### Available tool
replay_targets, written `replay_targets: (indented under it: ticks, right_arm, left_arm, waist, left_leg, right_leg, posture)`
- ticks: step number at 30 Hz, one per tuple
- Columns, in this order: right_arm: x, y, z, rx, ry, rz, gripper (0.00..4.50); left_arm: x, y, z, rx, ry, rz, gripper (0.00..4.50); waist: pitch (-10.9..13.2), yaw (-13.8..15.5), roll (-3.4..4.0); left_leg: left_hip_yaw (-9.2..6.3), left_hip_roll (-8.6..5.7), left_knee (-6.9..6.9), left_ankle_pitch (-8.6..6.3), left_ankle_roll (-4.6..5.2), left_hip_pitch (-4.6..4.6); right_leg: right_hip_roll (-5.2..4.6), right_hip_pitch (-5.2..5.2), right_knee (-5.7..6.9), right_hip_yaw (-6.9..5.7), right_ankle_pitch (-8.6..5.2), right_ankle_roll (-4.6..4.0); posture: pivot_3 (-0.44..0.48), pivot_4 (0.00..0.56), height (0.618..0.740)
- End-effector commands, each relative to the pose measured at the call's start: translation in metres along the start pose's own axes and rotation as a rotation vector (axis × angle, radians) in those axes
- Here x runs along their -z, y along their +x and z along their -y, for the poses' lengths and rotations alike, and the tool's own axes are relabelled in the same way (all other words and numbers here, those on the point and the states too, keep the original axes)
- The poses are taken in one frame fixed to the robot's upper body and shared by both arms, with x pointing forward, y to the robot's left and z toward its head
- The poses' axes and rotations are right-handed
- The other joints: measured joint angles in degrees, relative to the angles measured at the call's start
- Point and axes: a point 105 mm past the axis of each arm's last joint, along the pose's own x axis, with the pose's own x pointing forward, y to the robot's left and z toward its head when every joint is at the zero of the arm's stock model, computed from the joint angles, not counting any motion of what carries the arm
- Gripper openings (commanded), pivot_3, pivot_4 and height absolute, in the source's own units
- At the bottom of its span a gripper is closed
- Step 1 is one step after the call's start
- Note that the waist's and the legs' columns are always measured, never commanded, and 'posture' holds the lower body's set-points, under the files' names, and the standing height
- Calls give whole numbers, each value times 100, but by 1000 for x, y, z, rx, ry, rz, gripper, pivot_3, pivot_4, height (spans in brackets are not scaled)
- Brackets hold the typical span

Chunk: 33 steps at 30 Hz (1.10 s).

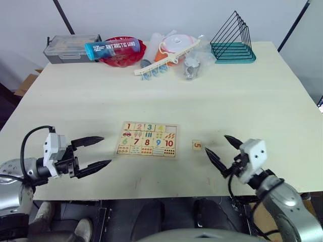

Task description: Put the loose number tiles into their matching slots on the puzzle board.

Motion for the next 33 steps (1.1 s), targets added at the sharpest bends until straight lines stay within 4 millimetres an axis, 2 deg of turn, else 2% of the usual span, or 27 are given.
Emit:
replay_targets:
  ticks: [1, 6, 18, 33]
  right_arm:
    - [-1, 8, -5, 18, -8, -33, 4461]
    - [4, 21, -8, 13, -27, -84, 4461]
    - [26, 38, -17, 77, -4, -133, 4461]
    - [41, 39, -10, 184, 31, -155, 4461]
  left_arm:
    - [-9, -10, -1, 48, 37, 1, 4500]
    - [-12, -13, -6, 60, 49, 0, 4500]
    - [-21, -13, 3, 120, 63, 29, 4500]
    - [-18, -10, 14, 170, 91, 20, 4500]
  waist:
    - [0, -1, 0]
    - [-1, 5, -2]
    - [0, -12, -1]
    - [-1, -3, -2]
  left_leg:
    - [0, 0, 0, 0, 0, 0]
    - [-2, -2, 0, 0, 0, -1]
    - [-5, 1, 0, 0, 0, -1]
    - [-5, 1, 0, 0, 0, 0]
  right_leg:
    - [0, 0, 0, -1, 0, 0]
    - [-1, 1, -1, -2, 0, 1]
    - [0, -1, 2, -3, 0, 0]
    - [1, 0, 2, -4, -1, -1]
  posture:
    - [0, 150, 740]
    - [0, 150, 740]
    - [0, 150, 740]
    - [0, 150, 740]
